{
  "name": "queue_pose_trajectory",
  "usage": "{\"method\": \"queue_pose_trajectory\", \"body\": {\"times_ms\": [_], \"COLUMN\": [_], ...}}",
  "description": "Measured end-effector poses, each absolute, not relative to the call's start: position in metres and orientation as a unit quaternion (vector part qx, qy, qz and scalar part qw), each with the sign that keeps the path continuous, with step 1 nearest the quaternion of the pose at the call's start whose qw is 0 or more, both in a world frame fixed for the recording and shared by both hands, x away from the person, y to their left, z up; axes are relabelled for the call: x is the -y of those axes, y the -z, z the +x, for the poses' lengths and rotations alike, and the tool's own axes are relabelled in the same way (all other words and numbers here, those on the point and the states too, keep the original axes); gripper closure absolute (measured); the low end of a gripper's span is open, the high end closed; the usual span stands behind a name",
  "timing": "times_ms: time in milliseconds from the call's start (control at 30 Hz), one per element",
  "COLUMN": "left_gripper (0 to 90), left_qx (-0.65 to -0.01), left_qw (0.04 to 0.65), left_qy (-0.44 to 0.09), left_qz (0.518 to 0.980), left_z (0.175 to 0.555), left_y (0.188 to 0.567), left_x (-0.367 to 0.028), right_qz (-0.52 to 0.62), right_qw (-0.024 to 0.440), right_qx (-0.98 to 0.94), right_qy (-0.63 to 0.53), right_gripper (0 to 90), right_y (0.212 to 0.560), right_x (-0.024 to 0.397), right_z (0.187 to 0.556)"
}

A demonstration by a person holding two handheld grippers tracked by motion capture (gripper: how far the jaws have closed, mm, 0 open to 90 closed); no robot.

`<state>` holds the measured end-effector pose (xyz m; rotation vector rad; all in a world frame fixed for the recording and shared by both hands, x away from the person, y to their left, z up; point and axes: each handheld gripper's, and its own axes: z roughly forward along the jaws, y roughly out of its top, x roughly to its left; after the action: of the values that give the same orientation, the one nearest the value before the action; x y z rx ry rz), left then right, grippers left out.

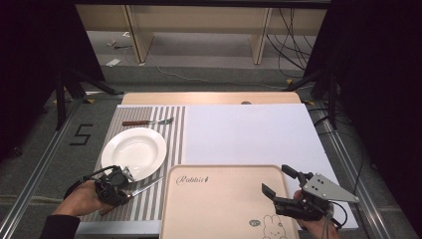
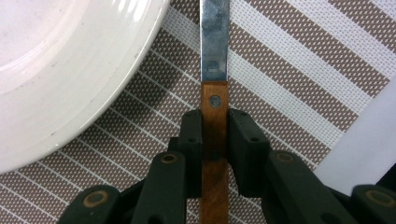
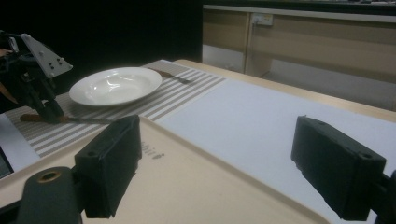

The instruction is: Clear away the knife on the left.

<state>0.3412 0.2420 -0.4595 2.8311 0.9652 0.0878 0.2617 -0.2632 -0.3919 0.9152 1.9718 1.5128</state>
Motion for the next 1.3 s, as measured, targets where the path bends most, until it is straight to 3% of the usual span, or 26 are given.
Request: {"method": "queue_pose_trajectory", "body": {"times_ms": [767,1300], "left_gripper": [76.8,76.8], "left_qx": [-0.327,-0.351], "left_qw": [0.088,0.159], "left_qy": [-0.031,-0.026], "left_qz": [0.94,0.922], "left_z": [0.333,0.328], "left_y": [0.447,0.421], "left_x": [-0.243,-0.227], "right_qz": [0.335,0.335], "right_qw": [0.245,0.245], "right_qx": [-0.722,-0.722], "right_qy": [-0.553,-0.553], "right_gripper": [17.2,17.3], "right_y": [0.392,0.392], "right_x": [0.263,0.263], "right_z": [0.261,0.261]}}
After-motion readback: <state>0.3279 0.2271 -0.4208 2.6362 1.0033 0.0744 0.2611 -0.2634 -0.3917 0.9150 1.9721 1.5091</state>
